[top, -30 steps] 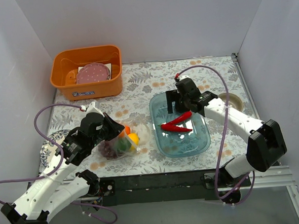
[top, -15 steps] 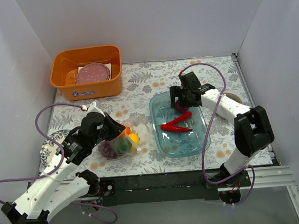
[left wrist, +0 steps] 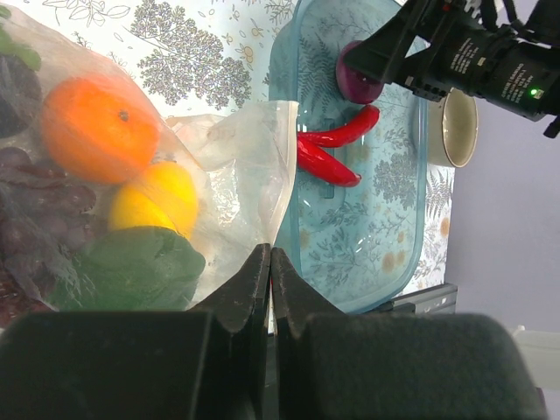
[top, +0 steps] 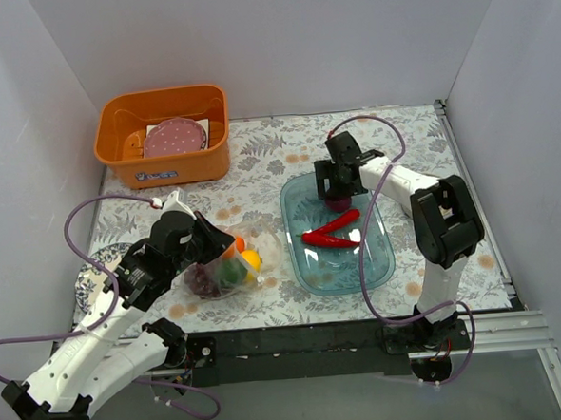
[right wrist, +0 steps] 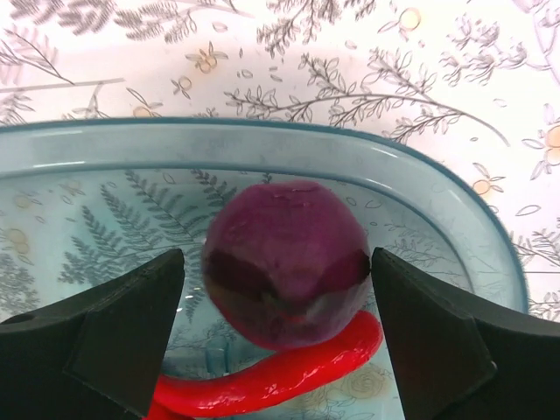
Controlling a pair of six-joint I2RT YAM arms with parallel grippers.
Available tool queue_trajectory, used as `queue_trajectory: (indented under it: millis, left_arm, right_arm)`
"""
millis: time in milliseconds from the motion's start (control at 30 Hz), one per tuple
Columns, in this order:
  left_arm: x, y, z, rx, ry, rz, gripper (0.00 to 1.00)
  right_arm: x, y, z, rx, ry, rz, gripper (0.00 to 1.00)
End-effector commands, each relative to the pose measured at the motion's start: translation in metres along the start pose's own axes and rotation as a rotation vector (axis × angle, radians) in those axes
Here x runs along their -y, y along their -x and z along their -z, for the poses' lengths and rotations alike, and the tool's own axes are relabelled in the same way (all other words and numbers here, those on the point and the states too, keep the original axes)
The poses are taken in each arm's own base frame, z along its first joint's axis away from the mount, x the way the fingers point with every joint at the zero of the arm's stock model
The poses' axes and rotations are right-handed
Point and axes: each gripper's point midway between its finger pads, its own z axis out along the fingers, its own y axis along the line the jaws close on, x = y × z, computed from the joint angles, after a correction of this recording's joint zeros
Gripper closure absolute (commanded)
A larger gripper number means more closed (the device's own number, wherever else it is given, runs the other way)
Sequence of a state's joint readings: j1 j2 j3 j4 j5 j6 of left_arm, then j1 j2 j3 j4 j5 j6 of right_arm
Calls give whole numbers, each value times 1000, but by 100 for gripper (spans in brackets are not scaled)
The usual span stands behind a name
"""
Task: Place the food in the zip-top bag and seal the zipper
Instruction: Pick up the fake fruit from the bin.
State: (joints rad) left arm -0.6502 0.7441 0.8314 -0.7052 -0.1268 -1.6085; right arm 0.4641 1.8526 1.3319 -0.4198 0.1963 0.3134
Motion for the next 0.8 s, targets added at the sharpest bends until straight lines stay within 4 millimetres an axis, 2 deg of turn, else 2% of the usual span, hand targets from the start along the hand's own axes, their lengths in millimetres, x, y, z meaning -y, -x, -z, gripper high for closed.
queue_trajectory:
  millis: [0,300,433,600,767]
  left_arm:
    - [6,7,9,24,-20,6,100]
    - [10,5,3,7,-28,2,100]
    - [10,3,1,0,-31,4,100]
    - [9,1,-1,-6,-26,2,100]
    - [8,0,-2,-11,-24,-5,100]
  right_arm:
    - [-4,-12,-1,-30,36,15,11]
    - [-16,-24,17,-5,124,30,18]
    - [-23,-30,21,-12,165,49,11]
    - [-29,-44,20,-43,200,54,6]
    - [-46,-54,25,-55,261,56,5]
